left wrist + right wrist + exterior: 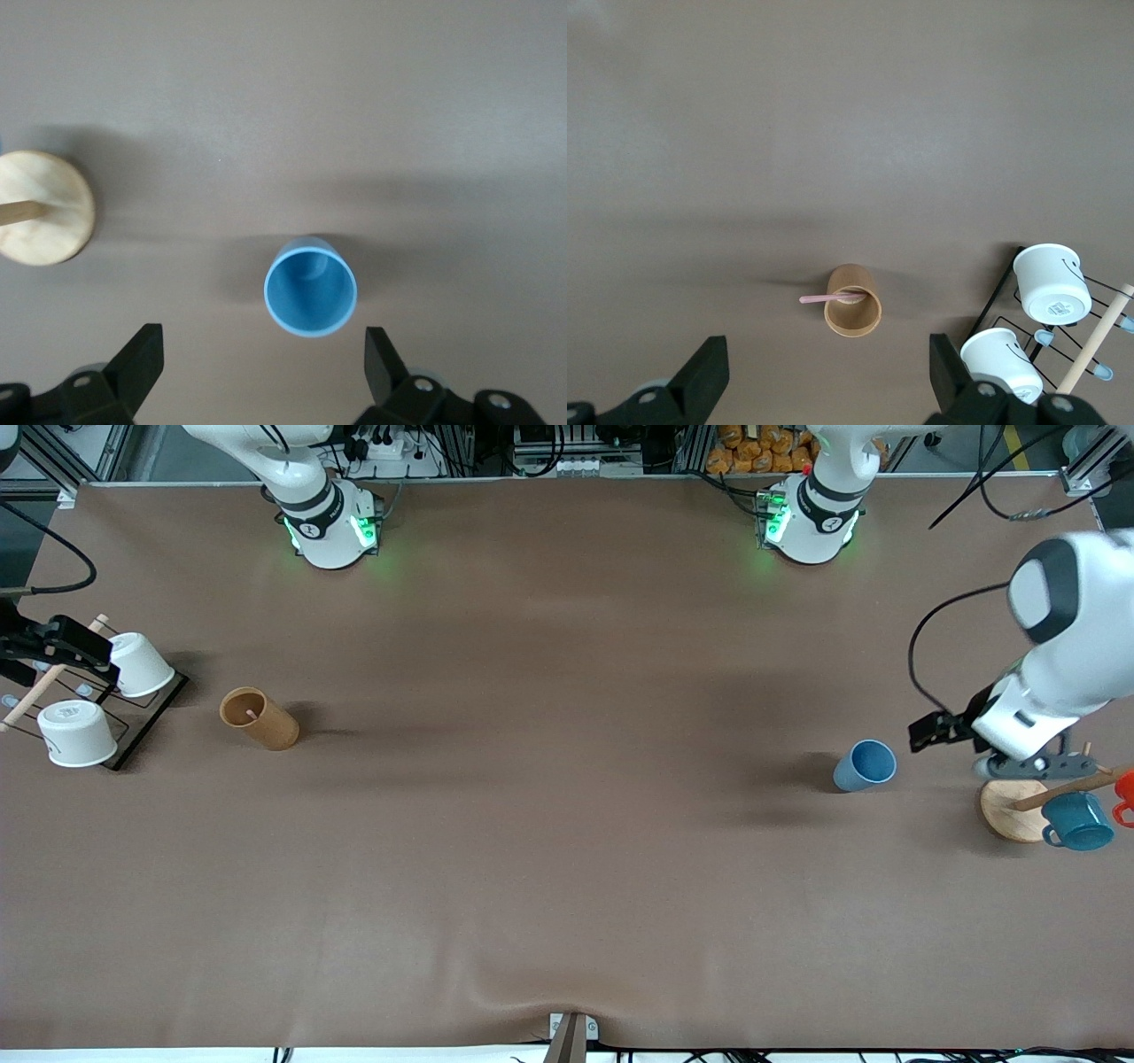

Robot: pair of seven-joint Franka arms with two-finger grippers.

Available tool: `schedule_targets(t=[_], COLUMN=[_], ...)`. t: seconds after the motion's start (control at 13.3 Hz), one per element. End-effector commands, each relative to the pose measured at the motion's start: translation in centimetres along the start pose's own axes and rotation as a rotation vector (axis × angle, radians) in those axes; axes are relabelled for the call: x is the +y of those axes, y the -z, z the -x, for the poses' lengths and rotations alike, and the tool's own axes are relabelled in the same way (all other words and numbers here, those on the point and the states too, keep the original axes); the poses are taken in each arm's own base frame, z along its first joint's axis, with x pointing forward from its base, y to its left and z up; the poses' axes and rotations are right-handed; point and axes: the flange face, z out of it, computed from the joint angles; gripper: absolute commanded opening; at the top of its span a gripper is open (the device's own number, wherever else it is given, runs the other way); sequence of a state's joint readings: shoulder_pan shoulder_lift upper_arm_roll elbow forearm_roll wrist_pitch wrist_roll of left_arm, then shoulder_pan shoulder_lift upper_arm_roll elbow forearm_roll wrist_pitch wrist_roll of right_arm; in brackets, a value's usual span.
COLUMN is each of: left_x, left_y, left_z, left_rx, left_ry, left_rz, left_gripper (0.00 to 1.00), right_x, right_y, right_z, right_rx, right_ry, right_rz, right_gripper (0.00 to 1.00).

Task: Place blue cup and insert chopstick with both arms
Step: 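Reach the left gripper to the blue cup while the right gripper reaches the wooden cup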

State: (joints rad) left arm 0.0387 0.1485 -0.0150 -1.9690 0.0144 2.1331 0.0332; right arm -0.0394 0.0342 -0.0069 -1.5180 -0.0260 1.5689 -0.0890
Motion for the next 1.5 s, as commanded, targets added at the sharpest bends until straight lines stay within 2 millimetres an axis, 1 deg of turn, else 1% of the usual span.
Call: schedule_targets(t=[0.0, 0.08, 0.23, 0.3, 0.38, 0.6, 0.68, 0.75, 0.83, 0.9, 0.98, 1.05, 1.13, 1.28, 1.35, 1.43], left_x=[-0.1, 0.0, -0.1, 0.0, 0.0, 0.0, 0.0, 0.0, 0.1, 0.1, 0.2, 0.5, 1.5, 6.9, 10.2, 14.4], left_y=[-4.6, -6.5, -9.6, -10.5, -11.0, -13.1, -13.5, -13.5, -13.5, -13.5, -12.8, -11.5, -9.8, -6.0, -4.7, -3.7], left_z=[-0.5, -0.2, 0.5, 1.0, 1.4, 1.7, 1.7, 1.7, 1.7, 1.7, 1.6, 1.3, 1.3, 1.4, 1.3, 1.2], left_rx=[0.004, -0.008, -0.01, -0.004, -0.008, -0.039, -0.045, -0.045, -0.046, -0.045, -0.036, -0.022, -0.006, -0.012, -0.021, -0.023], left_ry=[-0.047, -0.048, -0.057, -0.062, -0.062, -0.062, -0.061, -0.061, -0.062, -0.064, -0.067, -0.076, -0.092, -0.171, -0.2, -0.195], left_rz=[0.014, 0.015, 0.015, 0.016, 0.016, 0.019, 0.019, 0.019, 0.02, 0.019, 0.019, 0.019, 0.019, 0.039, 0.052, 0.072], left_gripper=[0.99, 0.94, 0.92, 0.9, 0.81, 0.47, 0.3, 0.1, 0.0, 0.0, 0.0, 0.0, 0.0, 0.0, 0.0, 0.0], right_x=[-1.2, -1.2, -1.5, -1.8, -2.2, -2.3, -2.0, -2.1, -2.4, -2.7, -3.4, -4.5, -5.0, -5.4, -6.0, -6.2], right_y=[-1.2, -1.3, -1.0, -2.4, -2.4, -2.5, -3.3, -3.8, -4.1, -4.7, -5.9, -6.5, -7.6, -9.1, -9.8, -10.4], right_z=[-1.0, -1.0, -1.2, -2.1, -2.2, -2.2, -2.4, -2.5, -2.4, -2.4, -2.7, -2.5, -2.5, -2.7, -2.8, -2.9], right_rx=[-0.017, -0.017, -0.009, -0.018, -0.016, -0.023, -0.039, -0.049, -0.06, -0.084, -0.117, -0.154, -0.189, -0.223, -0.236, -0.247], right_ry=[0.036, 0.036, 0.041, 0.051, 0.061, 0.061, 0.059, 0.059, 0.053, 0.054, 0.067, 0.087, 0.091, 0.052, 0.068, 0.076], right_rz=[0.013, 0.009, 0.005, 0.007, 0.007, 0.002, -0.001, -0.003, -0.004, -0.005, -0.007, -0.005, 0.003, 0.049, 0.087, 0.107], right_gripper=[1.0, 1.0, 1.0, 1.0, 1.0, 1.0, 1.0, 1.0, 1.0, 1.0, 1.0, 1.0, 1.0, 1.0, 1.0, 1.0])
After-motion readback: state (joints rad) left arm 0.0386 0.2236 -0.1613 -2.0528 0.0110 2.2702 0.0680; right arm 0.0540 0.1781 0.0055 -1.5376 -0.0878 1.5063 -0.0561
